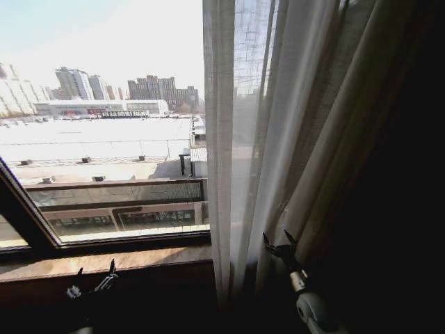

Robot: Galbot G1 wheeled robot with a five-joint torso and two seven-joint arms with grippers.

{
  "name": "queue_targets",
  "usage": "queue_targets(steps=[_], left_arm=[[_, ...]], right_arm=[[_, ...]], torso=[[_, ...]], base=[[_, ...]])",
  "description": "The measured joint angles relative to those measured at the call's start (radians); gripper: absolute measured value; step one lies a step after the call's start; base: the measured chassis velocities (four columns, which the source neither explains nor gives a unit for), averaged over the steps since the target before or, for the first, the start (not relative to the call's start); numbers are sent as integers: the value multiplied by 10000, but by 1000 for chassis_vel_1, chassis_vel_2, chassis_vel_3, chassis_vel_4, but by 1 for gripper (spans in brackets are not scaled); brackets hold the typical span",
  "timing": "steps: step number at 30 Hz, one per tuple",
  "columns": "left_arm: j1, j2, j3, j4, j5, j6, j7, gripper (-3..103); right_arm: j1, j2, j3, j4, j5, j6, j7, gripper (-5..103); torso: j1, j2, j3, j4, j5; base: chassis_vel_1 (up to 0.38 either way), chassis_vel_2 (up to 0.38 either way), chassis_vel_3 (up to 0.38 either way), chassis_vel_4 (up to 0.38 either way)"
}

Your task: Open the curtains by pulling them apart, changing their state from closed to fully open.

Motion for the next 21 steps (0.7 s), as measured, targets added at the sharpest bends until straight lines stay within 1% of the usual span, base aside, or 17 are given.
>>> queue_targets(steps=[1, 4, 8, 12, 14, 16, 21], left_arm=[[0, 0, -1, 0, 0, 0, 0, 100], [0, 1, -1, 0, 0, 0, 0, 100], [0, 3, -6, 0, 0, 0, -15, 100], [0, 3, -9, 0, 0, 0, -19, 100], [1, 2, -6, 0, 0, 0, -19, 100], [0, -2, 1, -1, 0, 0, -14, 100], [0, -3, 6, -1, 0, 0, 2, 100]], right_arm=[[29, 16, -10, -59, 1, 94, -21, 100], [108, 41, -50, -161, -24, 304, -57, 100], [180, 44, -85, -194, -31, 455, -52, 100], [219, 43, -104, -218, -6, 663, -201, 100], [222, 49, -109, -239, 0, 744, -328, 100], [219, 57, -81, -286, -175, 771, -541, 100], [189, 78, -78, -299, -288, 781, -700, 100]], torso=[[0, 0, 0, 1, 6], [-1, 0, 0, 0, 3], [-1, 0, 0, 2, -4], [-1, 1, -1, 2, -6], [-1, 1, 0, 2, -1], [2, -2, 2, 0, 14], [5, -2, 2, -2, 5]], base=[[383, 335, -351, -339], [348, 321, -370, -327], [238, 220, -230, -224], [81, 53, -37, -98], [0, 0, 0, 0], [4, -31, 25, 21], [-39, -45, 55, 40]])
